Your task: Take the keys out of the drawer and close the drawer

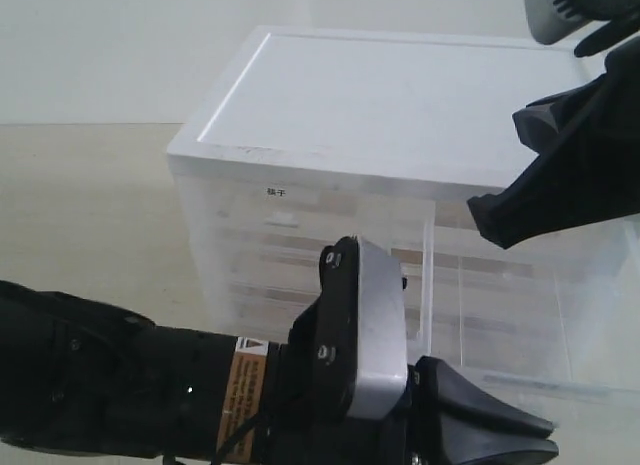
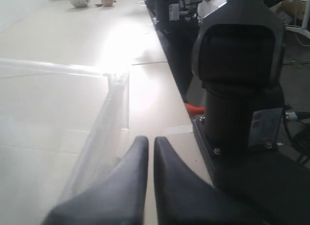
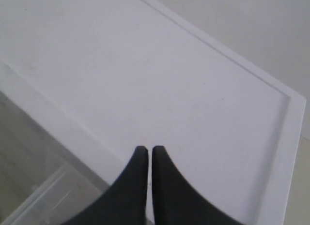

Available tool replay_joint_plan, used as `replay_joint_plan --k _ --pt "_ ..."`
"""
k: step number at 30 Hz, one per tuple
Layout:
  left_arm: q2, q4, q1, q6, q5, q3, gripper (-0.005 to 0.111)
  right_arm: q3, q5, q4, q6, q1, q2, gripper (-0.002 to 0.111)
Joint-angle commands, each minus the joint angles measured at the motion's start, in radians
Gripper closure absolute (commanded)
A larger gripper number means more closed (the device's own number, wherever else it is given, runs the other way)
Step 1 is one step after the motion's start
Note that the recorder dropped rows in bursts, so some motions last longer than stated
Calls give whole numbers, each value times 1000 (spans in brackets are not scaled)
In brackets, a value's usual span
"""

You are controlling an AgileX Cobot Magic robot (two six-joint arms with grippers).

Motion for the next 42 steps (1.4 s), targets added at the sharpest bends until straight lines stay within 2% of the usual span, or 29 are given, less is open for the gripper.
replay_joint_plan --k 1,11,19,22,30,38,42 --pt "-4 -58 4 -6 100 -26 102 3 -2 7 5 -3 -9 108" --pt "-4 -86 4 -6 106 -104 102 3 -4 13 5 -3 -9 108" --pt "-4 -129 4 32 227 -146 102 3 -4 15 5 -3 -9 108" --pt "-4 -137 4 52 232 -146 102 3 -4 15 5 -3 -9 108" --pt "-4 -346 4 182 234 -173 102 3 -4 15 5 -3 -9 108" --pt "-4 -352 3 181 247 -182 102 3 -6 17 5 -3 -9 108" --pt "-9 -214 -22 87 278 -180 102 3 -6 22 5 -3 -9 108"
